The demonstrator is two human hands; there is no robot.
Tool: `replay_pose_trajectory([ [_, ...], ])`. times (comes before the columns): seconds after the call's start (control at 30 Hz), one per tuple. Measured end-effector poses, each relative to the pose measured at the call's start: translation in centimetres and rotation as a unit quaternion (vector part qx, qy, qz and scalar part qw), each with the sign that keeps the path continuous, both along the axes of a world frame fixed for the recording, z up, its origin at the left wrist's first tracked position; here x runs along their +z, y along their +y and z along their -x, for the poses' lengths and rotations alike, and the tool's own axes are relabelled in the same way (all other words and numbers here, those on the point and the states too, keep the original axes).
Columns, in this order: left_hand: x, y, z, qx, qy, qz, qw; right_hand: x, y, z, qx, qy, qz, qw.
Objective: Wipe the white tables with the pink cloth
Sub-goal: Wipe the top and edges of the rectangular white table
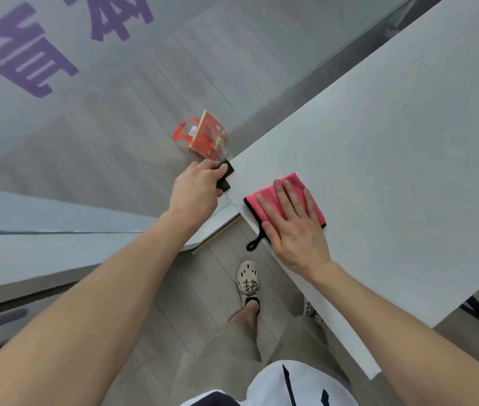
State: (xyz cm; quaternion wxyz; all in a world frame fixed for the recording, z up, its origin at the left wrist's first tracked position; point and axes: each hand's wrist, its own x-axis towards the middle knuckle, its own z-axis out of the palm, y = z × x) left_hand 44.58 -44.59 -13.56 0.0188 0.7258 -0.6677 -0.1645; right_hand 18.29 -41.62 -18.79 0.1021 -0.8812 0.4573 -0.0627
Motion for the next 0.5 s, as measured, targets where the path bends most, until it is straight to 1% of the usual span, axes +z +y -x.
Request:
replay_pose_trajectory([
  [0.07, -0.2, 0.5, 0.2, -0.004, -0.006, 0.014, 1.000, -0.1, 1.7, 0.4, -0.028, 0.009, 0.003, 1.000],
  [0.13, -0.5, 0.8, 0.2, 0.000, -0.010, 0.030, 1.000, -0.4, 0.2, -2.8, -0.055, 0.002, 0.009, 0.998],
  [0.2, -0.5, 0.8, 0.3, 0.003, -0.007, 0.044, 0.999, -0.6, -2.1, -7.2, -0.061, -0.014, 0.010, 0.998],
  [0.27, -0.4, 0.6, 0.3, 0.006, -0.003, 0.043, 0.999, -0.8, -3.2, -9.1, -0.064, -0.020, -0.001, 0.998],
  [0.33, -0.2, 0.2, 0.1, 0.006, 0.002, 0.029, 1.000, -0.9, -2.4, -7.1, -0.044, -0.021, 0.008, 0.999],
  [0.43, 0.1, -0.1, -0.1, 0.012, 0.015, 0.010, 1.000, -0.1, 1.5, -1.6, -0.009, 0.001, 0.010, 1.000],
  [0.5, 0.2, -0.1, 0.0, 0.010, 0.018, 0.009, 1.000, 0.1, 3.0, -0.1, -0.019, 0.010, -0.004, 1.000],
])
